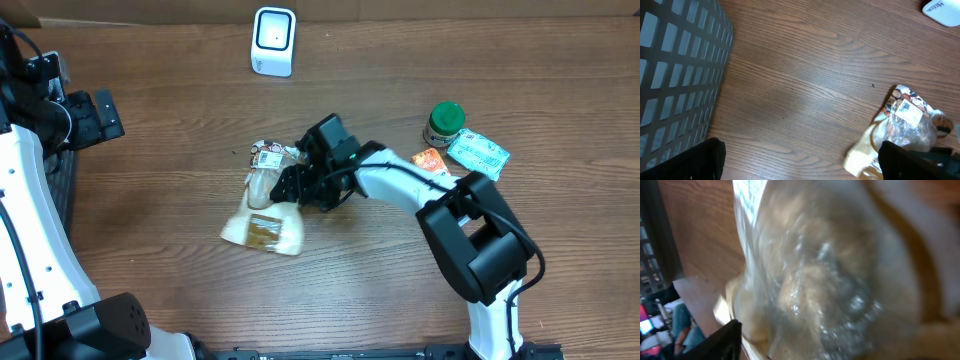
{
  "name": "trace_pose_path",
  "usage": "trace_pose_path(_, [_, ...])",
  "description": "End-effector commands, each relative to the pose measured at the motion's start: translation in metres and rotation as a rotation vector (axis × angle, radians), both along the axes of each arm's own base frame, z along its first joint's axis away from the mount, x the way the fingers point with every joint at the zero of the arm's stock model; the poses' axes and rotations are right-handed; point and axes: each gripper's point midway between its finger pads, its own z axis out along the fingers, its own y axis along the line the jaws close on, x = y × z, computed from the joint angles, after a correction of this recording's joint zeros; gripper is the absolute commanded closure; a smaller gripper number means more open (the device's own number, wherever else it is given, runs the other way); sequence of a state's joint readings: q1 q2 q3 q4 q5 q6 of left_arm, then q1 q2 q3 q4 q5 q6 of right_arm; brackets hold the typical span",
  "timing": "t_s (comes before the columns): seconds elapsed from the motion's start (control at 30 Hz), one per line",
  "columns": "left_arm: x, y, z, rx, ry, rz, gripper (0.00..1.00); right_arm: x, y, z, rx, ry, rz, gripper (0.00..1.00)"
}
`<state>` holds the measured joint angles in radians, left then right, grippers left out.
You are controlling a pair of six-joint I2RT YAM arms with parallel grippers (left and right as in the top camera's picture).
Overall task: Scan the item barcode
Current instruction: 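Grasp the snack bag's top edge with the right gripper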
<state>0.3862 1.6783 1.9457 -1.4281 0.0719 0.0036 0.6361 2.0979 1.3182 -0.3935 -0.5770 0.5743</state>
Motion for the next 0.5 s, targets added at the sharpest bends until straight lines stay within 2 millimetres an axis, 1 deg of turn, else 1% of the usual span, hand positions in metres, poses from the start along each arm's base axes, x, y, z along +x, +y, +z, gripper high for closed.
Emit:
trace_pose_path(0.0, [0.001, -0.002, 0.005, 0.007, -0.014, -0.021, 0.0, -0.013, -0.004, -0.029, -0.067, 0.076, -0.064, 0.44])
trace_pose_path(0.13, [0.001, -0.002, 0.005, 0.007, -0.014, -0.021, 0.0, -0.011, -0.004, -0.03, -0.066, 0.082, -0.078, 0.68])
trace_pose_path(0.27, [0.001, -0.002, 0.005, 0.007, -0.014, -0.021, 0.0, -0.008, -0.006, -0.03, -0.062, 0.081, -0.086, 0.76])
trace_pose_path(0.3, [0.001, -0.002, 0.005, 0.007, -0.014, -0.021, 0.01, -0.007, -0.007, -0.028, -0.053, 0.081, -0.082, 0.8])
trace_pose_path(0.4, [0.001, -0.002, 0.005, 0.007, -0.014, -0.021, 0.0, -0.003, -0.005, -0.019, -0.001, 0.062, -0.029, 0.92])
trace_pose_path(0.47, [0.001, -0.002, 0.005, 0.007, -0.014, -0.021, 0.0, 0.002, -0.007, -0.01, 0.026, 0.046, -0.001, 0.96])
